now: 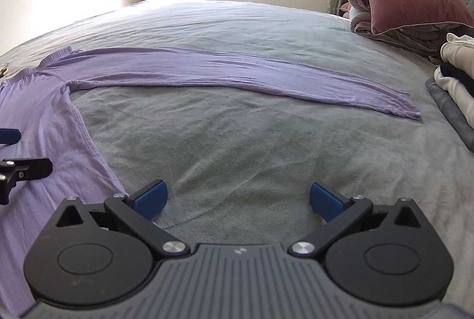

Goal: Fold clothes

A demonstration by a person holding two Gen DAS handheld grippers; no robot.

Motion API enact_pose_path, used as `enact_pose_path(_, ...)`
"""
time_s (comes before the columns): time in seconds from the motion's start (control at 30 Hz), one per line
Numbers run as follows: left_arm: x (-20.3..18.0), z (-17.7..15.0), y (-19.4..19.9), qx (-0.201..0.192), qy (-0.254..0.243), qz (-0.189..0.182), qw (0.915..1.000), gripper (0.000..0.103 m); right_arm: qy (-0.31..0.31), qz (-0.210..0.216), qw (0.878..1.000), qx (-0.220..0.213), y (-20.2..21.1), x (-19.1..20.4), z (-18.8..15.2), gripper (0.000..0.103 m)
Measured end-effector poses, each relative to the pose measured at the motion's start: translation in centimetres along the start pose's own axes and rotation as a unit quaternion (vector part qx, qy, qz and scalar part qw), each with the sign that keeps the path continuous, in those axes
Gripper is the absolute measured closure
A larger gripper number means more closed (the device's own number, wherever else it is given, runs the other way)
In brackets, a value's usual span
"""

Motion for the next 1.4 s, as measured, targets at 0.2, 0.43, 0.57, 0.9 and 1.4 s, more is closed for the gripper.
enact_pose_path(0.2, 0.6, -0.7, 1.7, 0.010, 0.002, 0.005, 0.9999, 0.000, 0.000, 0.000, 1.000, 0.000, 0.1, -0.1, 0.0, 0.000)
enact_pose_path(0.43, 0.2, -0.9, 2.4, 0.023, 0.003, 0.013, 0.9996, 0.001, -0.001, 0.000, 1.000, 0.000, 0.1, 0.0, 0.0, 0.000)
enact_pose_path(0.57, 0.2, -0.9, 2.4, 0.027, 0.004, 0.012, 0.9996, 0.001, -0.001, 0.000, 1.000, 0.000, 0.1, 0.0, 0.0, 0.000)
enact_pose_path(0.9, 1.3, -0.6, 2.7, 0.029, 0.024, 0.009, 0.9992, 0.001, -0.001, 0.000, 1.000, 0.000, 0.1, 0.0, 0.0, 0.000)
enact_pose_path(1.4, 6.2, 6.0, 0.4, 0.005, 0.121, 0.050, 0.9913, 0.001, -0.001, 0.000, 1.000, 0.000, 0.1, 0.0, -0.1, 0.000)
Point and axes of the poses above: each gripper's, at about its wrist camera, not at the fingertips, and y roughly against the way its jaws point, x to its left, z to its top, the point moved 4 cm from there along -y, roughly the way its jaws point, and after that the axes turned 6 degrees about -y, right-handed, at the moved point
